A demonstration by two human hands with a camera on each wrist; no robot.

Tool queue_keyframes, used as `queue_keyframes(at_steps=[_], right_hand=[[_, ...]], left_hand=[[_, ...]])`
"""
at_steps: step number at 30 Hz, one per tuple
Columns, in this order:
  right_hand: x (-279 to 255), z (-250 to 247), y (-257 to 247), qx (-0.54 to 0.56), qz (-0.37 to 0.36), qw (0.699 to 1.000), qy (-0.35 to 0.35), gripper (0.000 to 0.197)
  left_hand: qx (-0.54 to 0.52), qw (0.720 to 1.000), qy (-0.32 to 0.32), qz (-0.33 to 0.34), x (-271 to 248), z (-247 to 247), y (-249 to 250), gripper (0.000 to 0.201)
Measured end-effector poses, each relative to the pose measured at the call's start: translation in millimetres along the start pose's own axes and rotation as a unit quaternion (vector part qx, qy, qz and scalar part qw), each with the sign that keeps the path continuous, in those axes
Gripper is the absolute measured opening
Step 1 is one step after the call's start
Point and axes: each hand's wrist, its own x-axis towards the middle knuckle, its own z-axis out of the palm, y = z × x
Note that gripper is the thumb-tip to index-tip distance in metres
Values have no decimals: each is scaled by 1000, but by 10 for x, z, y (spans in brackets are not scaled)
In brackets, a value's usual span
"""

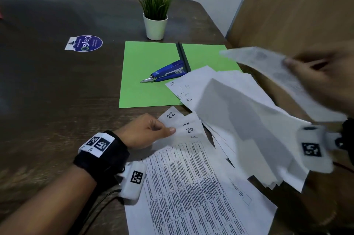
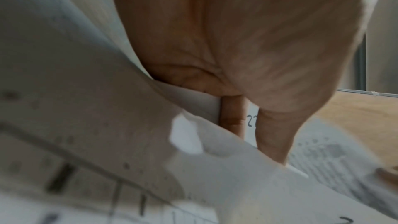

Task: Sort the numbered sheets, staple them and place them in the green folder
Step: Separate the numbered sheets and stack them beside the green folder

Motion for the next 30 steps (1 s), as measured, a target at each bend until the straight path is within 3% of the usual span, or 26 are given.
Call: queue_keyframes(at_steps=[1,3,6,10,13,15,17,19,23,28,30], right_hand=[[20,152,-309,-20,13,999,-26,17],[-188,472,-524,-113,-45,991,-62,15],[-419,989,-446,-184,-47,972,-138,20],[-675,1381,-315,-188,-87,955,-214,31],[-754,1367,-336,-111,-9,965,-237,32],[-790,1318,-413,37,48,974,-217,40],[-828,1260,-522,214,94,949,-210,47],[-904,1239,-618,298,118,922,-216,42],[-1062,1342,-632,274,119,928,-221,14],[-1127,1417,-600,241,128,945,-181,9],[-1120,1434,-578,226,117,947,-195,11]], left_hand=[[7,1000,1,0,10,0,-17,59],[14,1000,8,1,20,0,-29,53],[14,1000,11,5,25,0,-30,49],[-5,1000,10,13,48,-4,-104,44],[-10,1000,10,12,67,-8,-117,30],[-17,1000,12,13,64,-8,-94,24],[-19,1000,14,12,54,4,-73,21],[-19,1000,14,14,48,12,-70,21],[-26,1000,13,10,52,-1,-76,18],[-20,1000,5,3,48,-6,-66,12],[-23,1000,1,0,47,-10,-69,10]])
